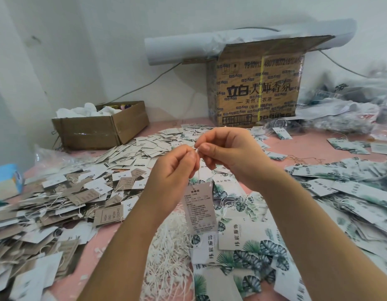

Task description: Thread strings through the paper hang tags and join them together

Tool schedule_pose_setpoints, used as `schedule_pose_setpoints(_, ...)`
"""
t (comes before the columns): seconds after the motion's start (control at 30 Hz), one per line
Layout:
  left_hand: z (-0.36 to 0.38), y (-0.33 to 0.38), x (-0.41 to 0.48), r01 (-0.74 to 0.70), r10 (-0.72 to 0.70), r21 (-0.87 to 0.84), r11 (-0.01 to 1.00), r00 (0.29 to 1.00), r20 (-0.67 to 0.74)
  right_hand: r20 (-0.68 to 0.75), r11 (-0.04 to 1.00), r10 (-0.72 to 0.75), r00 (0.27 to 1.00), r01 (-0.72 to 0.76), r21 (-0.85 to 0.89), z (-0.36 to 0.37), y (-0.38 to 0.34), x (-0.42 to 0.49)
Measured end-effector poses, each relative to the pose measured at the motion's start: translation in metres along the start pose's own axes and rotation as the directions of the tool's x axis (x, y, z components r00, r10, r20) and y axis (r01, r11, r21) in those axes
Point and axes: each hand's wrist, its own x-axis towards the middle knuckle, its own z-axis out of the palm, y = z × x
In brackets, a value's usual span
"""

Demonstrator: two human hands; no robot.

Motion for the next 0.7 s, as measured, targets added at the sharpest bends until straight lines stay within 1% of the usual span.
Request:
schedule_pose_setpoints(0.07, 0.0, -0.001, 0.0, -0.003, 0.002, 0.029, 1.0, 1.0, 0.009, 0.013, 0.995, 0.008, 1.0, -0.006, -0.104, 0.0, -0.001, 0.0)
schedule_pose_setpoints(0.17, 0.0, -0.002, 0.001, -0.013, 0.012, 0.061, 0.998, 1.0, 0.016, 0.025, 0.986, 0.027, 0.999, -0.023, -0.163, 0.001, -0.004, -0.001)
schedule_pose_setpoints(0.5, 0.0, -0.005, 0.001, -0.013, 0.011, 0.102, 0.995, 1.0, 0.021, 0.057, 0.984, 0.065, 0.996, -0.055, -0.168, 0.002, -0.012, -0.003)
schedule_pose_setpoints(0.7, 0.001, -0.004, -0.001, -0.047, 0.045, 0.139, 0.989, 0.999, 0.017, 0.074, 0.977, 0.09, 0.993, -0.074, -0.198, 0.001, -0.01, -0.003)
